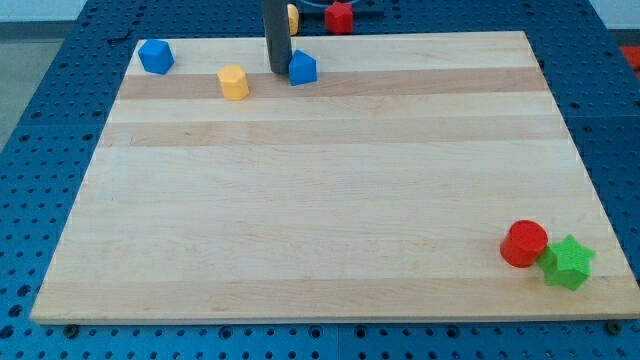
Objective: Slide the green circle to the top right
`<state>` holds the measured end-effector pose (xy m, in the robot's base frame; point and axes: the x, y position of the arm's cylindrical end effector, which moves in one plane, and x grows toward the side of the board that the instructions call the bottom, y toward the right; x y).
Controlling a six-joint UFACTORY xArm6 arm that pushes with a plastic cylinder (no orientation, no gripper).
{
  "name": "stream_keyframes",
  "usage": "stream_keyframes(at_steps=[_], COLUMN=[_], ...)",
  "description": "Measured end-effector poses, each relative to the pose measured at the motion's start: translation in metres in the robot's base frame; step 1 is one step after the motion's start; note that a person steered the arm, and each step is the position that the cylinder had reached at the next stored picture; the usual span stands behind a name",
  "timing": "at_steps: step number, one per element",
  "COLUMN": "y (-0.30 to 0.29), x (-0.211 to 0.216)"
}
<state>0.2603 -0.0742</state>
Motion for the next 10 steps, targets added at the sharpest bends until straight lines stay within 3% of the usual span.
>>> stream_keyframes(at_steps=[2,5,6,8,9,10], y=[-0.007,-0.091,-0.079,0.015,0.026,0.001], x=[0.006,-0.021,-0.042,-0.047,-0.047,-0.045])
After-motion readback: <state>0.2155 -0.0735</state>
